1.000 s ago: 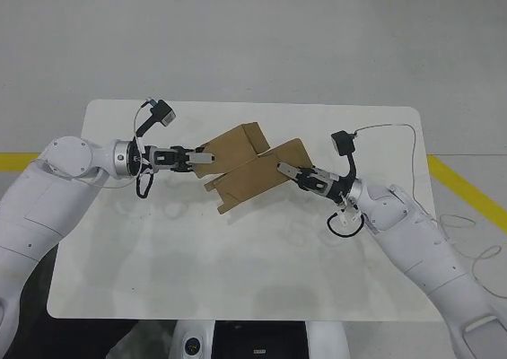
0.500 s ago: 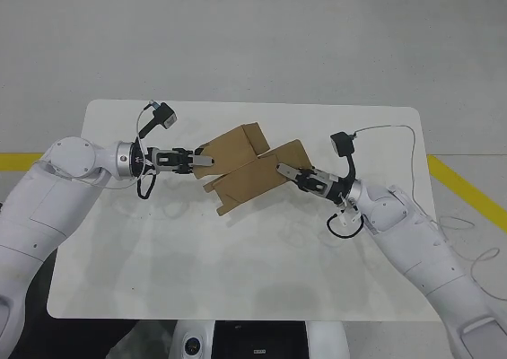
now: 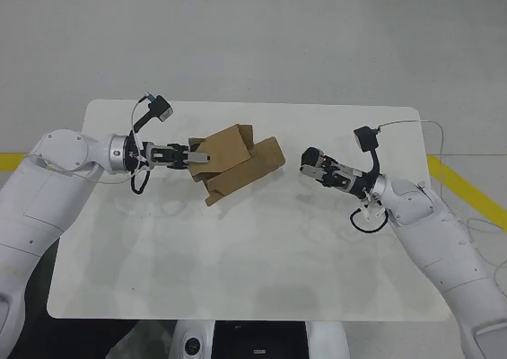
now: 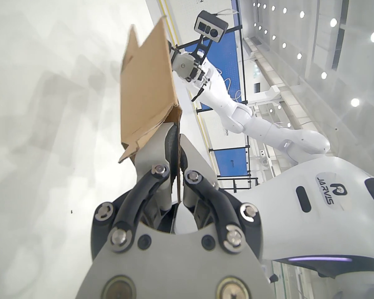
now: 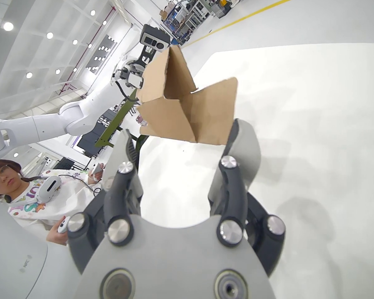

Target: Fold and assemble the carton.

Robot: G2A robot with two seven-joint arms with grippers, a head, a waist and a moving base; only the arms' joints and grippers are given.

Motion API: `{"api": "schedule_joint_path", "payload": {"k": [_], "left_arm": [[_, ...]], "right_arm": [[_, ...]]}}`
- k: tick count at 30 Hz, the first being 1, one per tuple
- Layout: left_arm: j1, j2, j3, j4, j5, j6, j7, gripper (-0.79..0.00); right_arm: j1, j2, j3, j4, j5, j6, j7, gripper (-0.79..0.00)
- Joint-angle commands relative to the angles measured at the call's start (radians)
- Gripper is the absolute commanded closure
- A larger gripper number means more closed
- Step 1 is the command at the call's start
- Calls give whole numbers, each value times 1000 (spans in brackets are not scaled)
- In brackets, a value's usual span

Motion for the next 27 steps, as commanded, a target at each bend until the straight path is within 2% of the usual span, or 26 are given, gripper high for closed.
{"api": "schedule_joint_path", "payload": {"k": [1, 8, 10, 15, 22, 27], "left_arm": [[-10, 0, -6, -3, 34, -10, -15, 0], [-39, -6, 6, -47, 117, -21, -77, 0], [-44, -7, 17, -66, 137, -15, -84, 0], [-56, -10, 47, -94, 167, -11, -88, 0], [-71, -10, 78, -120, 156, -4, -94, 0], [-73, -5, 96, -139, 157, -3, -95, 0]], "right_arm": [[-4, 7, 8, -27, 28, 0, 52, -785], [18, 1, -64, -96, 209, -16, 235, -785], [36, -7, -99, -106, 249, -7, 253, -785], [83, -24, -183, -108, 291, -9, 252, -646], [148, -37, -275, -51, 270, -30, 230, -637], [183, -38, -303, 4, 252, -58, 203, -600]]}}
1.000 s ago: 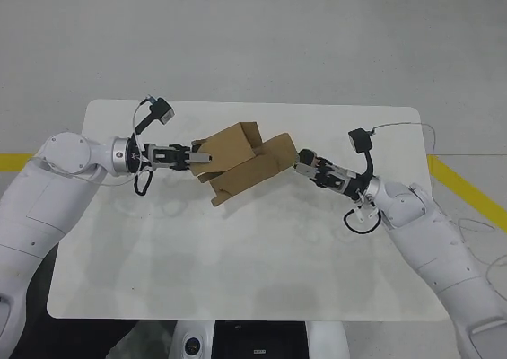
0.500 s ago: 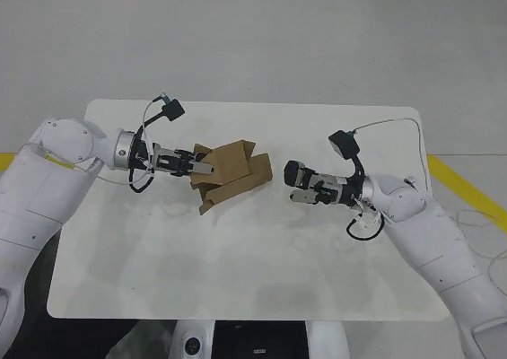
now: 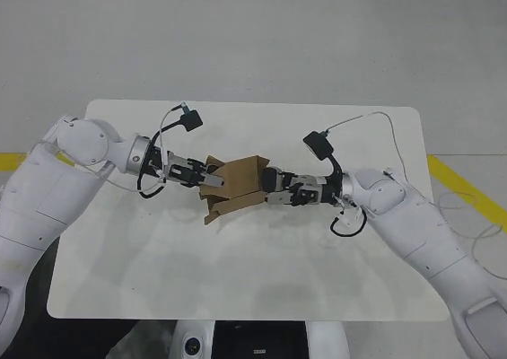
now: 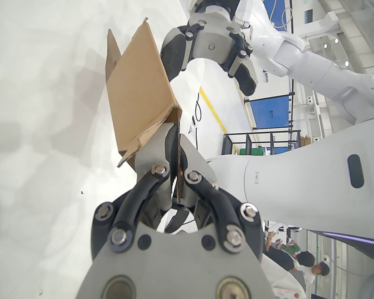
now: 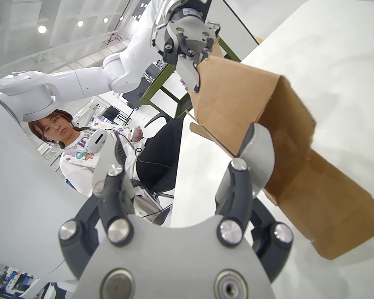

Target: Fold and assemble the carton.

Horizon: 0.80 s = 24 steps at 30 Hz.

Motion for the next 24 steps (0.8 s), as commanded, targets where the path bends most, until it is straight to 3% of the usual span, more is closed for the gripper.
{"api": "schedule_joint_path", "payload": {"k": [1, 17, 24], "left_arm": [[-1, 3, 8, -8, -4, 3, -3, 0], [-34, 12, 59, -26, -43, -4, 4, 0], [-43, 15, 84, -24, -49, -8, 8, 0]], "right_arm": [[12, 0, -9, 21, -3, -9, -9, -600], [63, -19, -103, 79, 46, -27, -27, -526], [84, -28, -147, 98, 83, -27, -27, -394]]}}
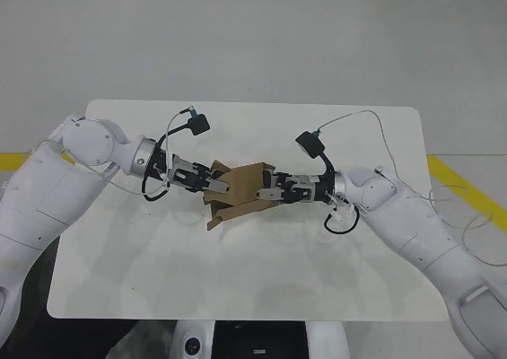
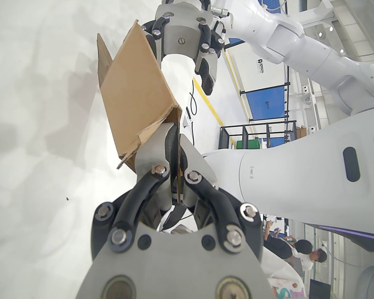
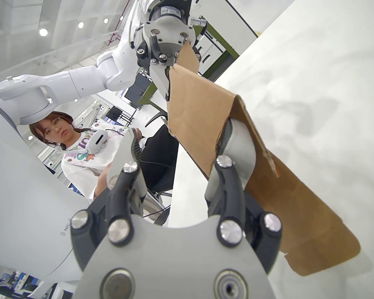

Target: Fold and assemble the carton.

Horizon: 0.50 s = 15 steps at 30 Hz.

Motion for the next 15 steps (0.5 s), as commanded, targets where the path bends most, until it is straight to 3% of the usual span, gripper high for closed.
{"api": "schedule_joint_path", "payload": {"k": [1, 15], "left_arm": [[-3, 1, 8, 4, -1, -1, 1, 0], [-28, 7, 53, 8, -12, -6, 6, 0]], "right_arm": [[8, 0, -14, 8, 8, 0, 0, -391], [55, 13, -106, 0, 83, 0, 0, -308]]}}
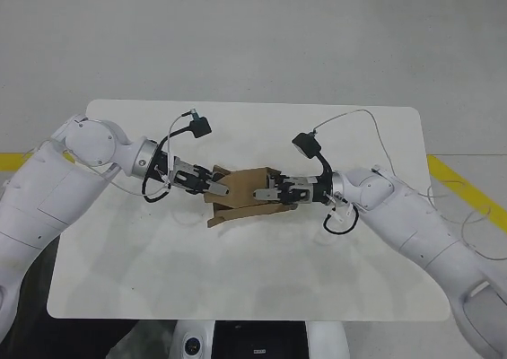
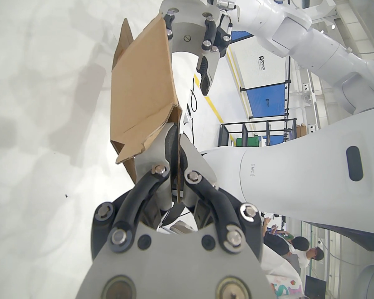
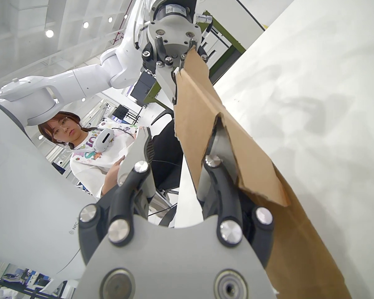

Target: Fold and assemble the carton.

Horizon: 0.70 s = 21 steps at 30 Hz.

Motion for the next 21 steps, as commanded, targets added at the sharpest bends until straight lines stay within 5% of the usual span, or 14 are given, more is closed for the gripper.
{"api": "schedule_joint_path", "payload": {"k": [1, 6, 17, 19, 21], "left_arm": [[-5, 0, 7, 0, -1, -1, 1, 0], [-19, 1, 22, -2, -5, -4, 4, 0], [-43, -2, 65, -11, -7, -12, 12, -6], [-46, -2, 72, -11, -8, -13, 13, -62], [-50, -1, 77, -10, -8, -15, 15, -222]], "right_arm": [[8, -1, -13, 2, 8, 0, 0, -305], [24, -7, -38, 8, 17, 0, 0, -289], [43, -17, -73, 19, 32, 0, 0, -120], [44, -18, -76, 21, 35, 0, 0, -65], [46, -19, -79, 23, 37, 0, 0, 0]]}}
